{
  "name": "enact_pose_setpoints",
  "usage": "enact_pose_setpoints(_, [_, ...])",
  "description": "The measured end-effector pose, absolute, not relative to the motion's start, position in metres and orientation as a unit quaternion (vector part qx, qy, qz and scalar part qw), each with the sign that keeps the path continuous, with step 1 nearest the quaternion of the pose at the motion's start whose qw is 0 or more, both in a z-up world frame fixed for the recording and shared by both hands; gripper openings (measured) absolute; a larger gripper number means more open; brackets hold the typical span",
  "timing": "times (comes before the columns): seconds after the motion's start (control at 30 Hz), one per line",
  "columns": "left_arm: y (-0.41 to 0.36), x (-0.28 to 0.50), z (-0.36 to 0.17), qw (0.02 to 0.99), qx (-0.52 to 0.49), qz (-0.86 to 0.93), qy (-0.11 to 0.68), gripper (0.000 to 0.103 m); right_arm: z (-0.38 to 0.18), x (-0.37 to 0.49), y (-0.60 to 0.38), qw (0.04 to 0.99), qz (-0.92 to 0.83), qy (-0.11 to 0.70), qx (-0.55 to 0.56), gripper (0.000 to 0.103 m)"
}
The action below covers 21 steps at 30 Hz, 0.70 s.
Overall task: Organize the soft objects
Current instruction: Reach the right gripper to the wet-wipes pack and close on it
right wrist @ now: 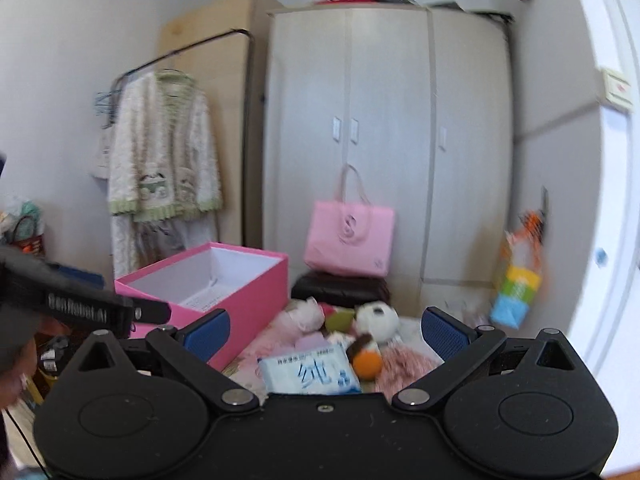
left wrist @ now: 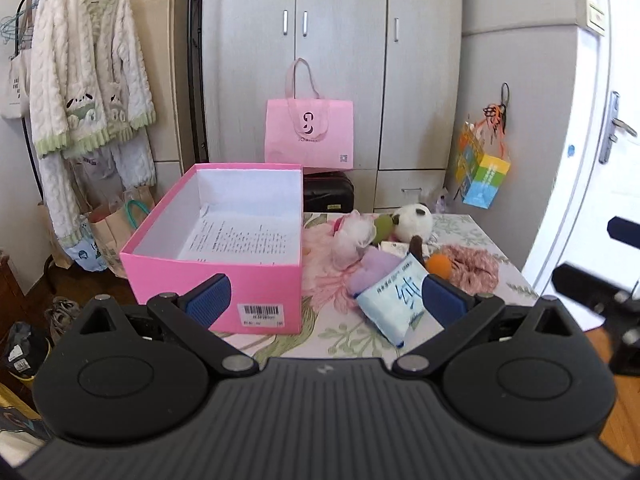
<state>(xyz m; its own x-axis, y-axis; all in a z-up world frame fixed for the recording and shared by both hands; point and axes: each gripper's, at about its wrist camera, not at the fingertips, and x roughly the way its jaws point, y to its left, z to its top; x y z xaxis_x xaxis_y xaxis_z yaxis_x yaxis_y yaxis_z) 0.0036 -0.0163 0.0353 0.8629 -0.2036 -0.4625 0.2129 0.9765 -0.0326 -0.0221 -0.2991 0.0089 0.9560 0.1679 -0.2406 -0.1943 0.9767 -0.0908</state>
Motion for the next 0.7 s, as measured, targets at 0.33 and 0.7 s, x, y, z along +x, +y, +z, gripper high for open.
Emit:
enact_pose_setpoints(0.33, [-0.036, 0.053, -0.011, 0.956, 0.006, -0.126, 0.265, 0.100, -0.038, 0.063, -0.321, 0.955, 0.202, 0.214, -0.025, 0.098])
enact_pose_setpoints(0.7, [-0.058, 0.093, -0.064, 0.939, -0.088, -0.204, 0.263, 0.094, -0.097, 0.142, -0.340, 0.927, 0.249, 0.282, 0.000, 0.060])
